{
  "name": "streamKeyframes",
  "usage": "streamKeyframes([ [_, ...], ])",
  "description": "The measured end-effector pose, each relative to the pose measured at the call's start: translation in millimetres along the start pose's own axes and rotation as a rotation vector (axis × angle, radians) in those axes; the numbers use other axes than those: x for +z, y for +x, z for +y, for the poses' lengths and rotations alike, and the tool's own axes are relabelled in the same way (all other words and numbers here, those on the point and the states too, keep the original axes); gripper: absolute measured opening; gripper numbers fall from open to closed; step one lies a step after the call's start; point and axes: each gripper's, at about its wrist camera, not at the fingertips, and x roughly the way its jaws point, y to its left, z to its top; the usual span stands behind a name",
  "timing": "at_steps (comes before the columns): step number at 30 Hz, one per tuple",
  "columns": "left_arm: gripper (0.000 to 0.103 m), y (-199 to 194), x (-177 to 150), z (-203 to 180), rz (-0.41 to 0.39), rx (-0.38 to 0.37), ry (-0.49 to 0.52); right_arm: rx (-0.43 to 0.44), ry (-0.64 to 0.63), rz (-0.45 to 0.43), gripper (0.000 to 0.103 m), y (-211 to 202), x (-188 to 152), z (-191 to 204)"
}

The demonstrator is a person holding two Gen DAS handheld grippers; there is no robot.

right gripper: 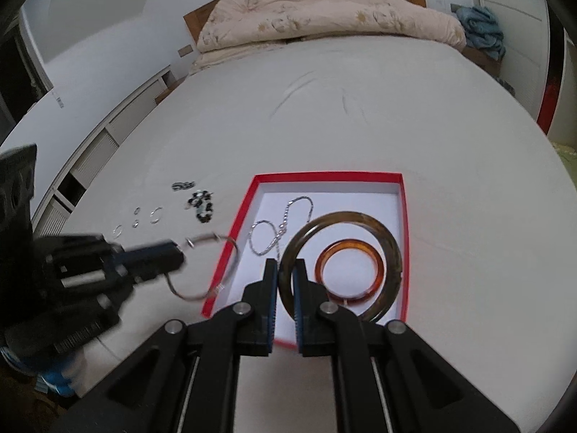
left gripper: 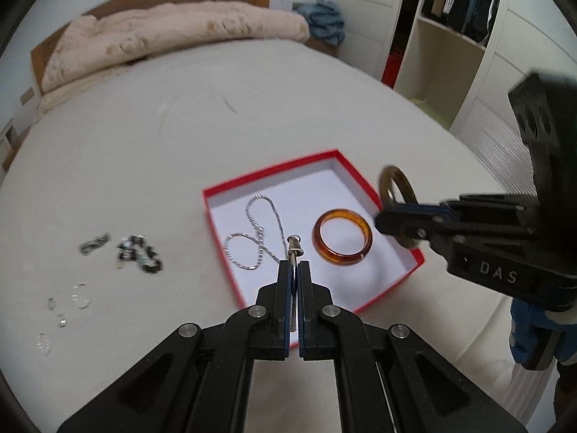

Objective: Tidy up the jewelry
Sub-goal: 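Carry both bangles into the red box and open both tools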

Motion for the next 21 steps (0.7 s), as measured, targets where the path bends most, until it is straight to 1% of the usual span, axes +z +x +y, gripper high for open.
streamKeyframes([
  [5, 0.003, 42.9, -8.0, 6.8, 0.07, -0.012, -0.015, 0.015, 0.022, 0.03, 0.007, 37.8, 9.5, -12.3],
  [7, 0.003, 52.6, -10.3, 11.4, 0.079, -0.008, -0.023, 0.016, 0.029, 0.042, 0.007, 50.2, 12.4, -16.9],
  [14, 0.003, 65.6, -2.9, 32.8, 0.063, 0.017, -0.038, -0.005, 0.068, 0.082, 0.008, 88.1, 18.4, -34.1],
  [21, 0.004, 80.6, -8.6, 46.0, 0.106, 0.011, -0.05, -0.037, 0.105, 0.12, 0.01, 118.4, 24.6, -48.0],
])
